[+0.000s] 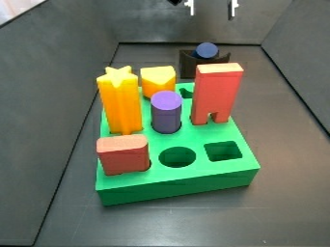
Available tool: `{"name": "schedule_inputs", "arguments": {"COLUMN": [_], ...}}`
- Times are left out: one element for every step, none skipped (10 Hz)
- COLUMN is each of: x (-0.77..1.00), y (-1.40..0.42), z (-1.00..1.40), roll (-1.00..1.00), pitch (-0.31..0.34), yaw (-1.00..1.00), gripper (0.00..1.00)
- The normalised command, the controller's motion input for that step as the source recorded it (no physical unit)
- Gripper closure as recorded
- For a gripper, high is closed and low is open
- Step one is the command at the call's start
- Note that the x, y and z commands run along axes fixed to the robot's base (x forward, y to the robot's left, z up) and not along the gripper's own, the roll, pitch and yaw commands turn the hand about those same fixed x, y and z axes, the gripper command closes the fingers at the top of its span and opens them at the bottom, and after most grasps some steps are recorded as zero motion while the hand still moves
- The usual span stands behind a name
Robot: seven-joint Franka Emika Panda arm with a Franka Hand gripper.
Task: Pick up the oval object. Move up. Place the oval object on the fixture. Regrasp the oval object. Move to above the board. Insert the oval object.
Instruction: Regrasp the oval object.
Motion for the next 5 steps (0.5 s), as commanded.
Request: {"name": "schedule_inputs", "arguments": {"x": [-0.10, -0.11, -0.12, -0.10, -0.05], "y": [-0.79, -0.63, -0.48, -0.36, -0.09], "z": [0.84, 0.67, 0.48, 0.35, 0.04], "roll": [1.00, 1.00, 1.00, 1.00, 1.00], "pitch": [0.065, 0.052, 0.044, 0.041, 0.038], "yaw": [0.01, 0.01, 0.01, 0.01, 0.01], "gripper": [0.00, 0.00, 0.00, 0.00, 0.00]}}
